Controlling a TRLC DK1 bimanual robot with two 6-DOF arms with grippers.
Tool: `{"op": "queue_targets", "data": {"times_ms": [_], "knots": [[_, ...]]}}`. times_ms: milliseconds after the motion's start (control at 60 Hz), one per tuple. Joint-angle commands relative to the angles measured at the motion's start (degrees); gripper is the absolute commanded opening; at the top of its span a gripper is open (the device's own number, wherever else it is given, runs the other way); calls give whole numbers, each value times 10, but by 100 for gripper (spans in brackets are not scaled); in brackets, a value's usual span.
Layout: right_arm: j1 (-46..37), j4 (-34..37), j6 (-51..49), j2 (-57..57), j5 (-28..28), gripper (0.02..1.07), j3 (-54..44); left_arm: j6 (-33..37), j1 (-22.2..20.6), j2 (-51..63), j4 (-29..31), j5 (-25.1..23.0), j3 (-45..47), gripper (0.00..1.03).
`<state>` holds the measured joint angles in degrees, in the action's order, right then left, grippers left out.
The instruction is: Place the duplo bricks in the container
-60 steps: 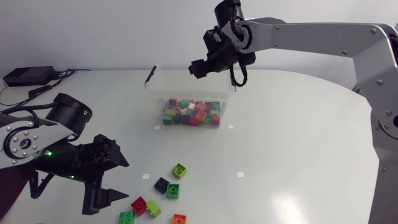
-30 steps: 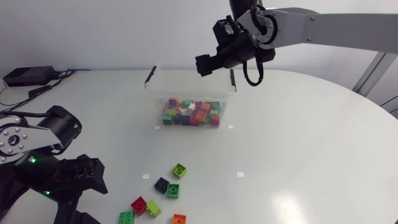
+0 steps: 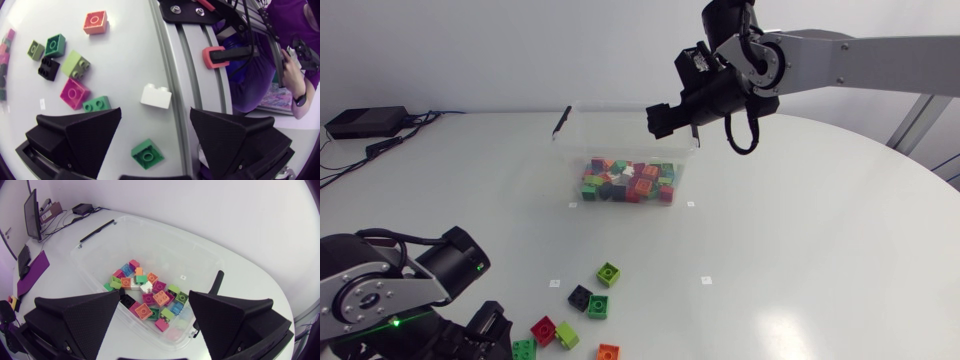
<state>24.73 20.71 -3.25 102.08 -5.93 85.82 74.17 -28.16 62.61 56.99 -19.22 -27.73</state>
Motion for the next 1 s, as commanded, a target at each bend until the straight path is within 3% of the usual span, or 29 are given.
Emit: {"op": "queue_targets", "data": {"times_ms": [0, 133, 367, 567, 833, 983], "knots": [[-5, -8, -10, -20, 0, 102, -20, 1, -32, -2, -31, -6, 19, 93], [-11, -8, -14, -30, -2, 102, -29, -10, -49, 25, -68, -6, 20, 91], [-9, -8, -16, -57, -4, 102, -53, -2, -61, 66, -72, -6, 21, 85], [29, -9, -21, -117, -14, 102, -134, -3, -66, 85, -87, -17, 20, 78], [95, -9, -37, -214, -29, 102, -271, -9, -57, 153, -89, -17, -2, 54], [124, -8, -38, -251, -29, 102, -317, -17, -57, 154, -93, -30, -13, 33]]}}
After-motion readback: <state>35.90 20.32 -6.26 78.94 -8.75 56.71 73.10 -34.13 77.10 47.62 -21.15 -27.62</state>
